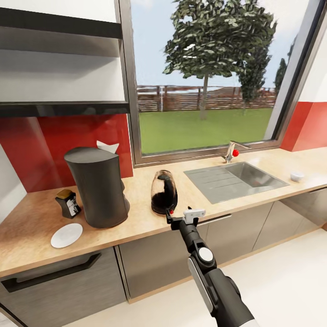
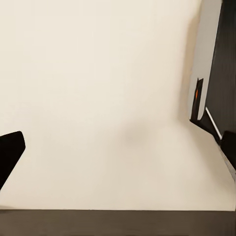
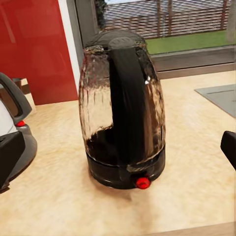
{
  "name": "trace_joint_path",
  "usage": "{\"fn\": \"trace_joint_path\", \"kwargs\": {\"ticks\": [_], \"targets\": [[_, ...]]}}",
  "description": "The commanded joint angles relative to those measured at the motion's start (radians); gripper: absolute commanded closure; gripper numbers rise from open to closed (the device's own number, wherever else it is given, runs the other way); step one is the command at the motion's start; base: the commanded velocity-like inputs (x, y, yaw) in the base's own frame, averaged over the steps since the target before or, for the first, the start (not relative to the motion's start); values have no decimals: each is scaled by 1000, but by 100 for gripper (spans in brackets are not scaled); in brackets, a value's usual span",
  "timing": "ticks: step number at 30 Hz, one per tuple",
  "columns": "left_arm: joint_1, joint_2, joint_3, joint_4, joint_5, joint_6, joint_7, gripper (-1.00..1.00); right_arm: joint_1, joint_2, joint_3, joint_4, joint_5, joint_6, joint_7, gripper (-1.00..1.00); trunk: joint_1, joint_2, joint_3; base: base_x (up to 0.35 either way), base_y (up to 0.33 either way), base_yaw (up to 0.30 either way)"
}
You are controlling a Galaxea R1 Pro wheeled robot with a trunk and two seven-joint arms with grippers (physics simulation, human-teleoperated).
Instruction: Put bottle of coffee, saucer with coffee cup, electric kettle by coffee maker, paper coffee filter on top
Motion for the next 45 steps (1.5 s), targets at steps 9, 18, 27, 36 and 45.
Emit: {"fn": "trace_joint_path", "kwargs": {"ticks": [9, 18, 27, 36, 45], "targets": [[-4, -1, 13, -7, 21, -54, 2, -100, -1, -3, 2, 3, -8, -1, -10, -100, 1, -2, -2, 0, 0, 0], [-4, -1, 12, -5, 84, -566, 2, -100, -1, -3, 1, 3, -6, -1, -12, -100, 1, -2, -2, 0, 0, 0], [-3, 0, 13, -4, 86, -569, 2, -100, -1, -14, -2, 2, -6, -2, -11, -100, 1, -2, -2, 0, -140, 0], [-3, 0, 12, -4, 86, -570, 2, -100, -1, -39, -1, -4, -5, -5, -7, -100, 1, -2, -4, 7, -267, 39], [-3, 0, 14, -5, 86, -574, 6, -100, -1, -38, 1, -5, -9, -4, -10, -100, 1, -2, -5, 126, -133, 4]]}}
